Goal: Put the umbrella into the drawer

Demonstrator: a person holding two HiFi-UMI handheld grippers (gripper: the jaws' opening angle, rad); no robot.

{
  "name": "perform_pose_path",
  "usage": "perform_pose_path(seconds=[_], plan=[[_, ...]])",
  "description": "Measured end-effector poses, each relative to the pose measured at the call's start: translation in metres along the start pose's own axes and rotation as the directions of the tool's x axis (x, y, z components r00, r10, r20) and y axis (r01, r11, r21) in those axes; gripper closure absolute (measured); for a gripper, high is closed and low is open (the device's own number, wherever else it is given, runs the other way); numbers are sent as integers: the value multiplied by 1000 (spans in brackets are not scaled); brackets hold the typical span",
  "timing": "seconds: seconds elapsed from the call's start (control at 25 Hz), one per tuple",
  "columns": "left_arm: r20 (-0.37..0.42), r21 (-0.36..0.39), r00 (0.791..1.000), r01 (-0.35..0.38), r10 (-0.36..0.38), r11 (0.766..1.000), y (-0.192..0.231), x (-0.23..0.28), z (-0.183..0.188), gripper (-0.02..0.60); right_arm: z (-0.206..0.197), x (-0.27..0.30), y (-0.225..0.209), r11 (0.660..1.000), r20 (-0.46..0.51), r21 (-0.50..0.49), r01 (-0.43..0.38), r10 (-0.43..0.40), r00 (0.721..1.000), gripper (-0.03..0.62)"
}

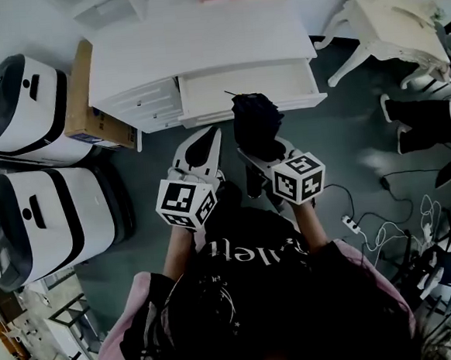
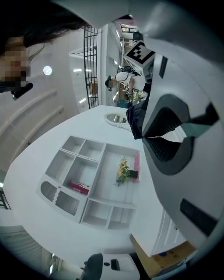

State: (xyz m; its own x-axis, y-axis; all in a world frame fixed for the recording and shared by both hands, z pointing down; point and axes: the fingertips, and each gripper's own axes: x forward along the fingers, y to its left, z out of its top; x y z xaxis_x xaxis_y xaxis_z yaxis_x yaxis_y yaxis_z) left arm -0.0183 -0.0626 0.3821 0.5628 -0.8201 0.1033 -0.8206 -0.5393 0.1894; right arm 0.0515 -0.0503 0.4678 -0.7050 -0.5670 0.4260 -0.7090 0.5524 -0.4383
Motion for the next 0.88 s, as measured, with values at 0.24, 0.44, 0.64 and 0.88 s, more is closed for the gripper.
perform_pose_path(seconds=[0.24, 0.44, 0.64, 0.88], plan=[[-17, -21, 998, 60, -61, 998, 57, 26, 6, 565, 24, 61, -2, 999, -30, 15, 41, -41, 999, 312], [0, -39, 995, 100, -101, 994, 96, 49, 16, 565, 42, 93, -10, 995, -38, 17, 94, -94, 995, 312], [3, -62, 992, 128, -128, 990, 120, 62, 16, 565, 47, 108, -20, 989, -48, 37, 146, -144, 988, 312], [-12, -94, 992, 124, -125, 988, 138, 69, 9, 565, 46, 122, -26, 986, -83, 32, 166, -163, 983, 312]])
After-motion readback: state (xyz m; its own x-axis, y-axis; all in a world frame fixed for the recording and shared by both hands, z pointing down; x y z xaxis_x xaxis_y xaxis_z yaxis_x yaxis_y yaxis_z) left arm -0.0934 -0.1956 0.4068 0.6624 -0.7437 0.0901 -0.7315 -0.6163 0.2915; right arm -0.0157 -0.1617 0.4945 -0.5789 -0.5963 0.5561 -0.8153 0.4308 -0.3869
